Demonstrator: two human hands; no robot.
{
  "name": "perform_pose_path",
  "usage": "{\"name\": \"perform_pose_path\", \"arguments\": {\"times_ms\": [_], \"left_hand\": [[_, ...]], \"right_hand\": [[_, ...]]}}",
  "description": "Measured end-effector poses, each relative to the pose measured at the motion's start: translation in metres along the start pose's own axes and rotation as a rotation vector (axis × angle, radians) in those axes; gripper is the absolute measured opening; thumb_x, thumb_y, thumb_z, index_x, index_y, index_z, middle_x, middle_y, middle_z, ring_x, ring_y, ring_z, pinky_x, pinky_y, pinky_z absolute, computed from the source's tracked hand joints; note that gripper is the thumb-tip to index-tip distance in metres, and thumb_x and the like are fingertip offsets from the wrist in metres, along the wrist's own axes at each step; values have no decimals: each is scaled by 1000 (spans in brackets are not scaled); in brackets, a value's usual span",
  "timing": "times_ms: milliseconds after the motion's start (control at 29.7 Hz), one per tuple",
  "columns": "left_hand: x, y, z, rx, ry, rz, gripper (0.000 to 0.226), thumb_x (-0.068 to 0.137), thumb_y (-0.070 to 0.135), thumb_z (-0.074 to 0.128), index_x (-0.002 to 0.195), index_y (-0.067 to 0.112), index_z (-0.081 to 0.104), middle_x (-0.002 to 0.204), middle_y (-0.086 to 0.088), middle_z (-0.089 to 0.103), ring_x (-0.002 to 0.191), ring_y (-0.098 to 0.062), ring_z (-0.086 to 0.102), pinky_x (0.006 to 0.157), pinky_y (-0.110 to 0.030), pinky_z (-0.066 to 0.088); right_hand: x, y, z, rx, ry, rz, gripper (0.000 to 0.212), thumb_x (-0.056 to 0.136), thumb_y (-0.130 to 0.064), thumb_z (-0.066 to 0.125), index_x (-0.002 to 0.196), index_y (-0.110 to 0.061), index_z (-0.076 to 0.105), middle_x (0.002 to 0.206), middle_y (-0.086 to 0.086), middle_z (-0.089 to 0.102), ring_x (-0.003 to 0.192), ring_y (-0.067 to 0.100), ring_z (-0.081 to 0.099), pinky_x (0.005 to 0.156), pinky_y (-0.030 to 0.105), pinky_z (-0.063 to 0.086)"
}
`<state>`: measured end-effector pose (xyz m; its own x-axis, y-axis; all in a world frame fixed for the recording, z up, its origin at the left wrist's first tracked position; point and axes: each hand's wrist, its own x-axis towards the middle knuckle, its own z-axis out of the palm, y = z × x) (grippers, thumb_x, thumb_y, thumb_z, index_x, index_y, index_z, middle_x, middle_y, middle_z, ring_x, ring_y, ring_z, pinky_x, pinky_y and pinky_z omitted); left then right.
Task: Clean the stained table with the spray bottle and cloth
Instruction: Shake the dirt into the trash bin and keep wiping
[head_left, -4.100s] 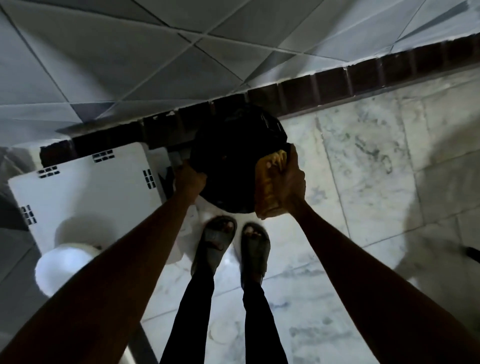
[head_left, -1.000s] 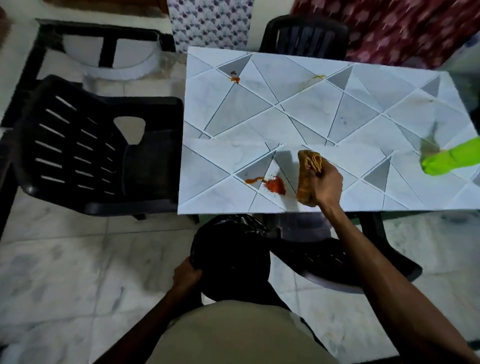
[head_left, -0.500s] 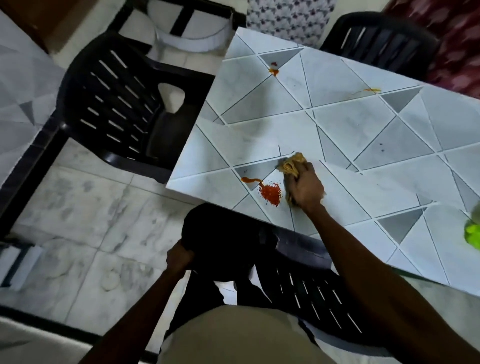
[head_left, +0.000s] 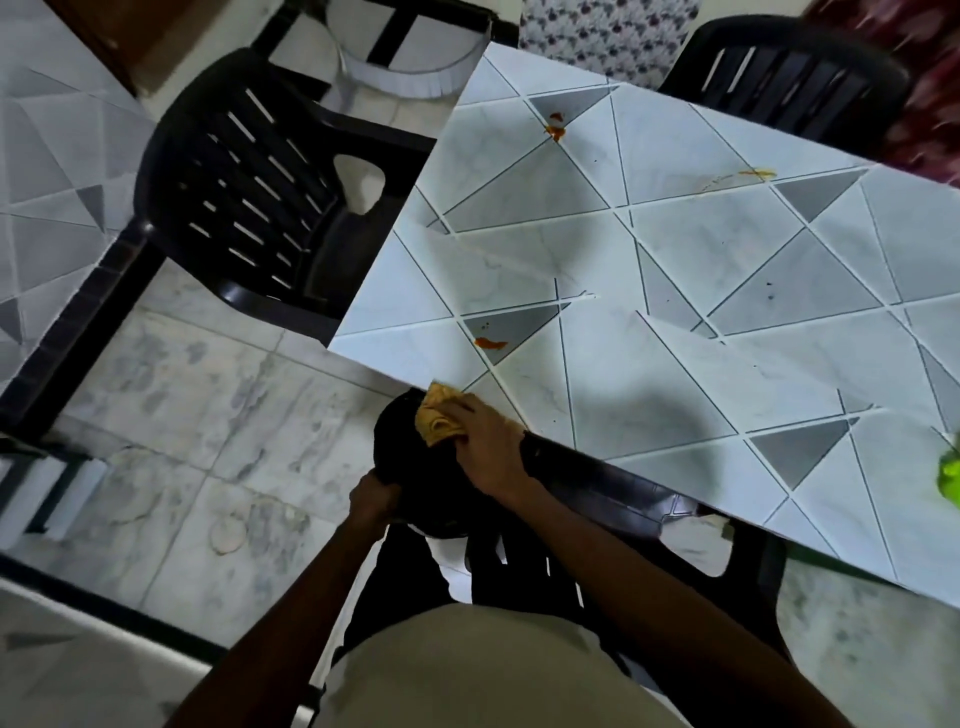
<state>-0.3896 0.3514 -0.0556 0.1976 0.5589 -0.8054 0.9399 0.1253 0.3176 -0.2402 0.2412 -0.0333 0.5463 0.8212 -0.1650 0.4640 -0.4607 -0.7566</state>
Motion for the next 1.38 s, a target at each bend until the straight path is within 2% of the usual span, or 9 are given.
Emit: {"name": "perform_pose_path", "arguments": {"times_ms": [270, 405, 539, 640, 809, 910, 1011, 1146, 1382], "left_hand": [[-8, -13, -1, -55, -11, 8, 63, 58, 45, 58, 113, 16, 64, 112, -14, 70, 100, -32, 67, 92, -39, 55], [-3, -23, -2, -55, -13, 10, 53, 59, 50, 62, 103, 21, 60, 99, -7, 68, 96, -29, 66, 92, -42, 56], [16, -36, 1, -55, -42, 25, 56, 60, 50, 67, 107, 20, 63, 100, -11, 70, 93, -32, 68, 87, -46, 58], [12, -33, 0, -59, -39, 24, 53, 58, 49, 66, 101, 19, 60, 98, -13, 69, 91, -34, 69, 85, -47, 59], [18, -37, 0, -72, -57, 30, 46, 58, 48, 68, 97, 23, 61, 98, -10, 70, 91, -30, 69, 86, -44, 59], [29, -43, -1, -106, -72, 19, 44, 58, 46, 72, 95, 25, 61, 101, -13, 70, 93, -33, 69, 83, -47, 60], [37, -48, 1, -138, -70, 23, 40, 58, 47, 73, 90, 29, 58, 103, -14, 68, 94, -35, 68, 83, -49, 60], [35, -44, 1, -169, -87, 27, 50, 58, 49, 71, 101, 27, 58, 103, -13, 67, 95, -35, 68, 80, -47, 61], [5, -25, 0, -202, -76, 21, 46, 67, 34, 74, 107, 18, 58, 93, -8, 66, 82, -27, 68, 59, -33, 62]], "right_hand": [[-45, -4, -91, 381, 475, 256, 28, 78, -20, 55, 102, -15, 68, 88, -3, 64, 78, 5, 65, 70, 28, 53], [-63, 28, -133, 133, 677, 247, 41, 82, -24, 44, 112, -14, 69, 106, 5, 63, 96, 22, 64, 79, 27, 45], [-64, 62, -143, -105, 640, 520, 53, 81, -30, 40, 127, -18, 63, 116, 13, 56, 100, 35, 61, 79, 36, 44], [-55, 59, -117, -31, 494, 634, 40, 90, -32, 46, 123, -16, 62, 117, 17, 57, 104, 41, 61, 82, 44, 46], [-26, 21, -53, 104, 214, 479, 45, 88, -1, 60, 132, -9, 61, 130, 18, 60, 115, 37, 60, 93, 35, 44], [-13, 2, -49, 222, 109, 439, 28, 91, -19, 67, 118, -19, 72, 117, 8, 71, 109, 27, 66, 89, 27, 47], [-15, 2, -65, 376, 247, 429, 24, 89, -21, 67, 110, -26, 77, 113, 1, 76, 103, 14, 70, 86, 20, 54], [-13, 31, -124, 298, 532, 409, 43, 78, -14, 55, 117, -13, 73, 119, 7, 73, 114, 22, 66, 103, 31, 49], [9, 103, -223, -237, 658, 597, 38, 88, -12, 51, 122, -22, 63, 115, 16, 54, 101, 40, 59, 78, 41, 46]]}}
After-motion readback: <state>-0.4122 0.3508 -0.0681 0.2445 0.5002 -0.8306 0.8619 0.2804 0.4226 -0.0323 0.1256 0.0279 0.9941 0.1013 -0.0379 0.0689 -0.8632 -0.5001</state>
